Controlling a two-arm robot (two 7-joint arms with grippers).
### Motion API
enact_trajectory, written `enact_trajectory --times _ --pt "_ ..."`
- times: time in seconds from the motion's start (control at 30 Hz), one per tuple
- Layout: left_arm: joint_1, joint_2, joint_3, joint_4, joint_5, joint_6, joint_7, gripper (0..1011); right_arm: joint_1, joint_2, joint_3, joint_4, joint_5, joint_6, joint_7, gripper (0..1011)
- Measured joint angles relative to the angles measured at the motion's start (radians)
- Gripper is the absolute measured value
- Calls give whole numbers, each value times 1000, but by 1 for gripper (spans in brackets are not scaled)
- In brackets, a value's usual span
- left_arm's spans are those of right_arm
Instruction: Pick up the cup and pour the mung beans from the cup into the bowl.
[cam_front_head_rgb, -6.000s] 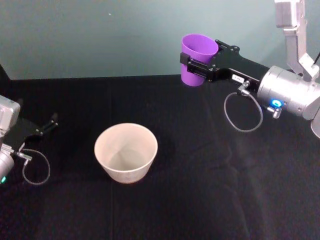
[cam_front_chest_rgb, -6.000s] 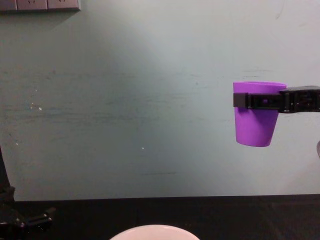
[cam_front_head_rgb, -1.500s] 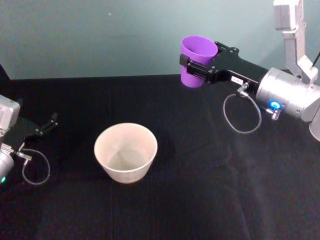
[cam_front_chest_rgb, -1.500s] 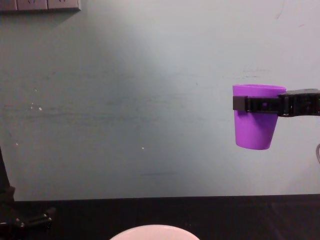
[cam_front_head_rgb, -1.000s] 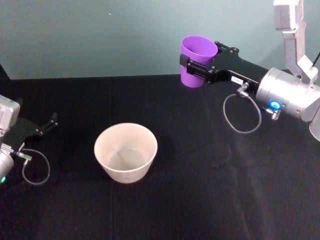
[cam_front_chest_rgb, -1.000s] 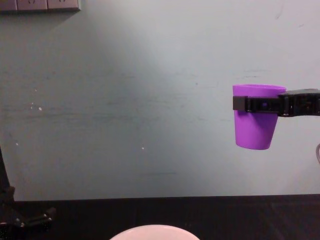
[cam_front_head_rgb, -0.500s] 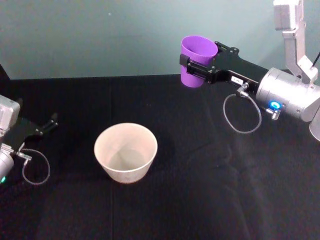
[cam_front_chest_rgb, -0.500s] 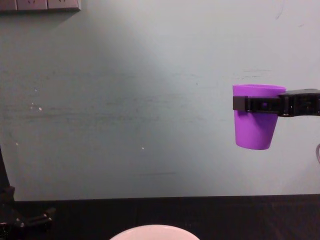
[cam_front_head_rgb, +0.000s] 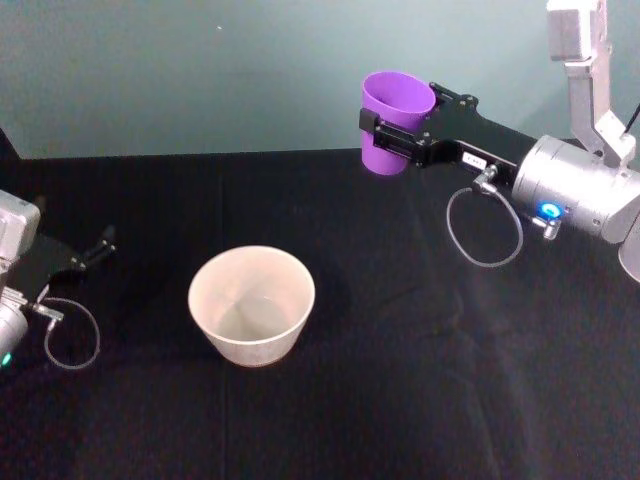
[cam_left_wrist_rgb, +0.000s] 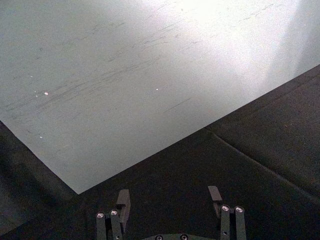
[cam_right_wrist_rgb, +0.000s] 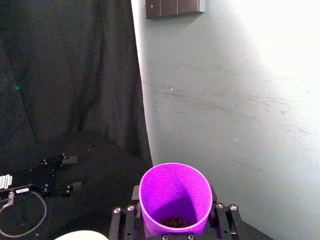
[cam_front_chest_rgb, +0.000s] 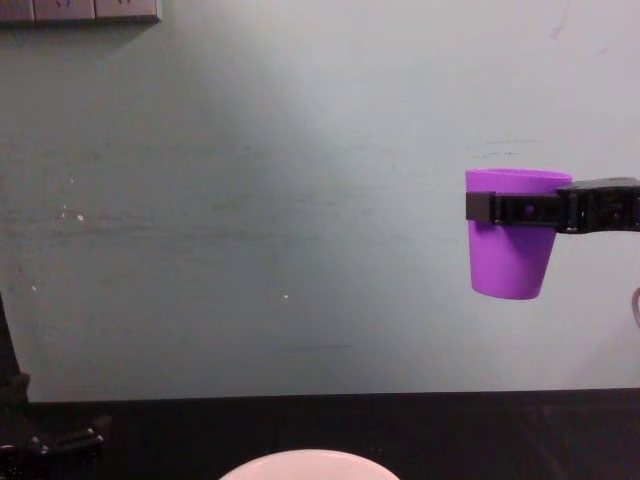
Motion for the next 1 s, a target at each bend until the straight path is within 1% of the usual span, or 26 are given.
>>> enact_trajectory --times 1.0 --pt "0 0 0 0 0 0 0 1011 0 0 0 0 0 0 0 731"
